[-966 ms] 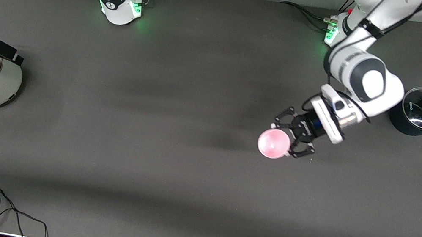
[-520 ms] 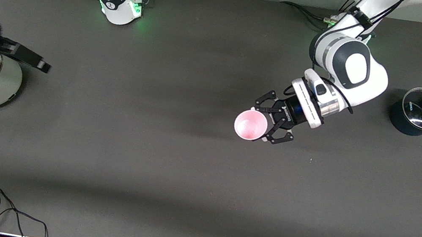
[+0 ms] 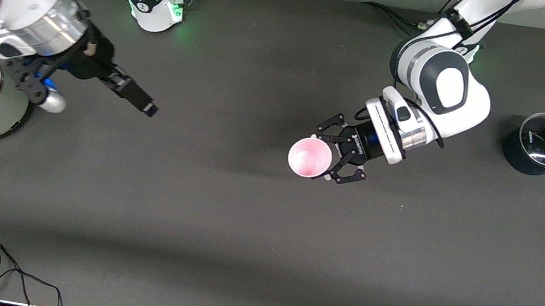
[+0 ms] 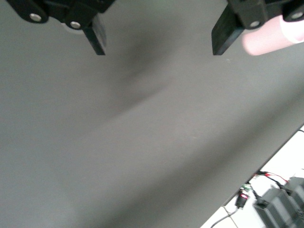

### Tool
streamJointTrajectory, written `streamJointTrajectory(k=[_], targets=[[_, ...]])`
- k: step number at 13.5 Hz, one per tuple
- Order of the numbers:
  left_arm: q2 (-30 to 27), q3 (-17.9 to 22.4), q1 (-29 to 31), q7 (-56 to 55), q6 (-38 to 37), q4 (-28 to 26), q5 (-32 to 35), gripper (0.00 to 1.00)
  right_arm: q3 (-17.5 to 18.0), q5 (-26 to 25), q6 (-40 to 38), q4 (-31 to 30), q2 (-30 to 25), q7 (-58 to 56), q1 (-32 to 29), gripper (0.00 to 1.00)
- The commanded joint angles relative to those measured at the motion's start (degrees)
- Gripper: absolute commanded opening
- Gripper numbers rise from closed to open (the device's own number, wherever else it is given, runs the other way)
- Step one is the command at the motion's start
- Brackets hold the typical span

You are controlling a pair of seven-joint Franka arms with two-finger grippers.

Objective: Transfer pink cup from left to right arm
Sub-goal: 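Bring the open right gripper over the cup rim beside the left gripper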

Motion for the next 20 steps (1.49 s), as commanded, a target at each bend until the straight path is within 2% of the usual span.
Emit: streamJointTrajectory(k=[1, 6, 9, 13, 18, 19, 20], targets=[[0.97, 0.36, -1.42, 1.22, 2.29, 1.52, -0.92, 0.34, -0.63, 0.89, 3.73, 5.34, 3.65, 6.25, 5.25, 0.99], [1.14, 0.45, -1.42, 1.22, 2.46, 1.43, -0.92, 0.34, -0.72, 0.36, 16.13, 6.92, 8.65, 12.42, 14.14, 0.99], [1.15, 0.36, -1.34, 1.22, 3.68, 1.52, -0.92, 0.34, -0.72, 0.01, 16.15, 11.05, 13.83, 12.24, 15.11, 0.99], [1.15, 0.36, -1.34, 1.13, 4.4, 1.43, -1.01, 0.34, -0.8, -2.89, 17.54, 12.9, 18.58, 12.6, 17.57, 0.99], [1.15, 0.36, -1.42, 1.13, 5.27, 1.43, -1.01, 0.34, -0.8, -3.07, 18.25, 13.25, 20.0, 12.6, 17.58, 0.98], [1.15, 0.27, -1.42, 1.13, 5.28, 1.43, -1.01, 0.34, -0.8, -3.15, 18.25, 13.25, 20.09, 12.51, 17.58, 0.9], [1.15, 0.27, -1.42, 1.13, 5.28, 1.43, -1.01, 0.34, -0.8, -3.42, 18.25, 13.25, 20.35, 12.51, 17.49, 0.69]])
